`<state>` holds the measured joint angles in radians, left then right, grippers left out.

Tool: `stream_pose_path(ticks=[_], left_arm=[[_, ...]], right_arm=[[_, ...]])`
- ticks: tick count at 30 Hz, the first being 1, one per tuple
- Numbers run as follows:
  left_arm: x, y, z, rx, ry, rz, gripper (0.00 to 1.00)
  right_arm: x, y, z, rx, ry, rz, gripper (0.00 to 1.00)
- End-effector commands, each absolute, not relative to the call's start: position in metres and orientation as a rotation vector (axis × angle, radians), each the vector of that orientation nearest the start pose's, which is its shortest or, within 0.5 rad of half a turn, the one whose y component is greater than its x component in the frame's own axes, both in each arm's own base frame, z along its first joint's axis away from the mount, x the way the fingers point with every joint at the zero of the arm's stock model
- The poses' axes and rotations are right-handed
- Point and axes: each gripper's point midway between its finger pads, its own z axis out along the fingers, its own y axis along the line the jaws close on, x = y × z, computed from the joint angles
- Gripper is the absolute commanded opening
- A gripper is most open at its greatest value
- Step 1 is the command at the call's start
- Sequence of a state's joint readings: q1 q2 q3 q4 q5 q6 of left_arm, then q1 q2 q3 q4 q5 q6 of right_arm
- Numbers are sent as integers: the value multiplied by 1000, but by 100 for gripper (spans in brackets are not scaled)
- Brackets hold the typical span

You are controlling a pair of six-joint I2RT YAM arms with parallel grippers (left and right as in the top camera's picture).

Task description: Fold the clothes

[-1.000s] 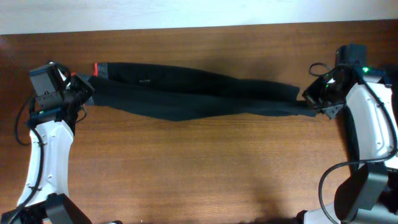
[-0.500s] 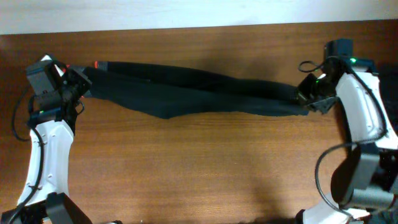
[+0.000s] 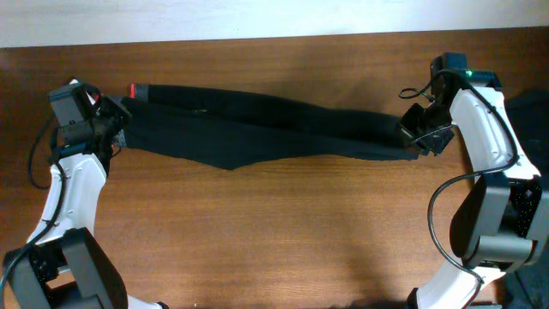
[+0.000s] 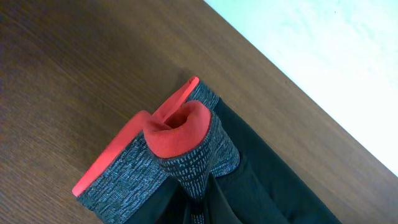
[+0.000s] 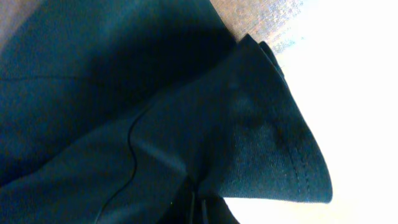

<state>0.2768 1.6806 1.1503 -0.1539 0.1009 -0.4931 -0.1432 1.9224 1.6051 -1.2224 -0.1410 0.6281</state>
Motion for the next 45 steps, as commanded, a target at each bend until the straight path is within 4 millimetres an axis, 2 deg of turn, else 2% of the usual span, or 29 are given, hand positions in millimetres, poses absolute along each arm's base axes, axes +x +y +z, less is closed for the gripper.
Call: stream_pose_path(ticks=[1, 6, 9, 20, 24, 37, 45], left_arm=[[477, 121, 171, -772, 2070, -215, 0], [480, 122, 185, -774, 2075, -215, 0], [482, 121, 192, -766, 2067, -224, 0], [483, 121, 193, -765, 2064, -223, 1], [483, 122, 193, -765, 2064, -222, 0], [483, 125, 193, -774, 2059, -202, 0], [483, 125, 193, -774, 2058, -202, 0]], right_arm=[[377, -32, 120, 1162, 2884, 214, 4], [371, -31, 145, 1169, 2903, 209, 4], [367, -30, 147, 1174, 2918, 204, 4], [359, -14, 143, 1180, 2977, 240, 4], [351, -13, 143, 1192, 3008, 228, 4], [345, -13, 141, 1209, 3038, 216, 4], [349, -2, 116, 1233, 3112, 256, 4]])
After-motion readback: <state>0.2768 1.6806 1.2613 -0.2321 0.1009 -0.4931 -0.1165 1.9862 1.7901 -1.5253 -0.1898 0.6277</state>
